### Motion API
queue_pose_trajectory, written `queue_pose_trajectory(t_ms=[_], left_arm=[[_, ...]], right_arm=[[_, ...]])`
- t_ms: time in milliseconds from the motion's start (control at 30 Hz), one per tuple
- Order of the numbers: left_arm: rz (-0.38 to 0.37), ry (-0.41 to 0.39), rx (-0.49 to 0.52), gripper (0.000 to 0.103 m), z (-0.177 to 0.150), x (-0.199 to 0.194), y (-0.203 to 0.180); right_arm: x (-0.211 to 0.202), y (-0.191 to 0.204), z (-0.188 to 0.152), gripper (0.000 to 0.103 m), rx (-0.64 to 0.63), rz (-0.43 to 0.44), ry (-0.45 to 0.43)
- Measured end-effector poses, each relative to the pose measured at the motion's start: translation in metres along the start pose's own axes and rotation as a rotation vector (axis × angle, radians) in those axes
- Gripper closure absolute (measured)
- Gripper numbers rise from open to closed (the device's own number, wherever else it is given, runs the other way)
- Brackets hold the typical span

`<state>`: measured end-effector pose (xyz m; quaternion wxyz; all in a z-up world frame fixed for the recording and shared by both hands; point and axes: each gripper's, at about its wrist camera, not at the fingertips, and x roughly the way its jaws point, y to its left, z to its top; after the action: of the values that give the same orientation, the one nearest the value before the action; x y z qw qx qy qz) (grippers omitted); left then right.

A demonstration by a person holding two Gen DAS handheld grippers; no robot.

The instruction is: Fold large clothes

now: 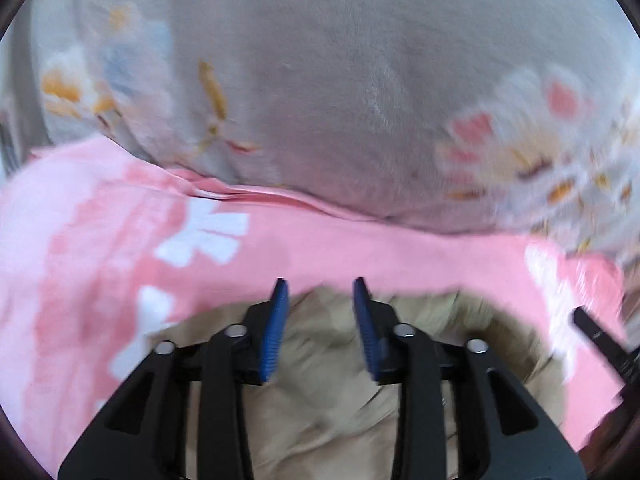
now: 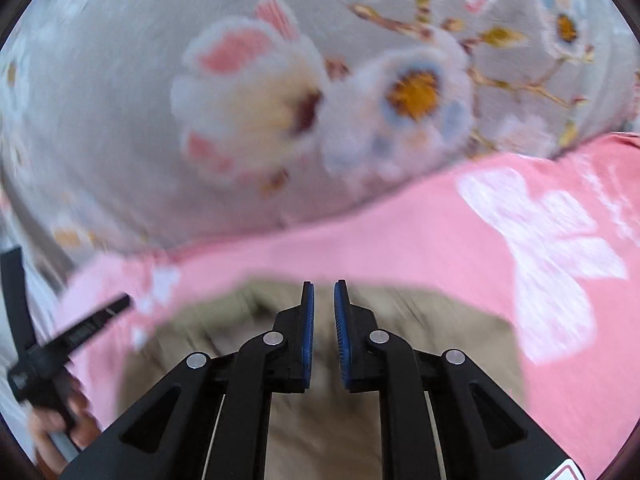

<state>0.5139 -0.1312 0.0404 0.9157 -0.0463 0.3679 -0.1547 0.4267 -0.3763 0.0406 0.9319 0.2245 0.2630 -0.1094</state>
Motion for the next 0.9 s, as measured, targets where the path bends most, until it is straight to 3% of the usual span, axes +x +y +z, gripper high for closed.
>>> queue_pose_trajectory(t_ms=[67, 133, 167, 233, 267, 367, 567, 900], left_arm=[[0.03, 0.039, -0.028, 0.066, 0.01, 0.027, -0.009], [0.106, 0.12, 0.006, 0.067, 0.003, 0.061, -0.018], [0.12, 0.175, 0.008, 0.07, -0.005, 0.074, -0.017], [0.07, 0.207, 0.008, 0.071, -0.023, 0.08, -0.011], [0.071, 0.193, 0.056, 0.071, -0.033, 0.077, -0.01], [0.084, 0.175, 0.191, 0.071, -0.062, 0.075, -0.005], [0.031, 0.139, 0.231, 0.071, -0.081, 0.081, 0.006], [0.095, 0.081, 0.295, 0.071, -0.088, 0.086, -0.008]], right_arm=[[0.029, 0.005, 0.003, 0.09, 0.002, -0.051, 0.008], [0.066, 0.006, -0.006, 0.09, -0.016, -0.1, 0.106], [0.074, 0.007, -0.011, 0.09, -0.022, -0.083, 0.147], [0.074, 0.013, -0.028, 0.095, -0.109, -0.012, 0.195], [0.066, 0.02, -0.04, 0.095, -0.23, -0.038, 0.182], [0.065, 0.014, -0.066, 0.103, -0.403, -0.13, 0.182], [0.084, -0.009, -0.077, 0.103, -0.34, -0.117, 0.225], [0.09, 0.001, -0.086, 0.103, -0.401, -0.184, 0.192]])
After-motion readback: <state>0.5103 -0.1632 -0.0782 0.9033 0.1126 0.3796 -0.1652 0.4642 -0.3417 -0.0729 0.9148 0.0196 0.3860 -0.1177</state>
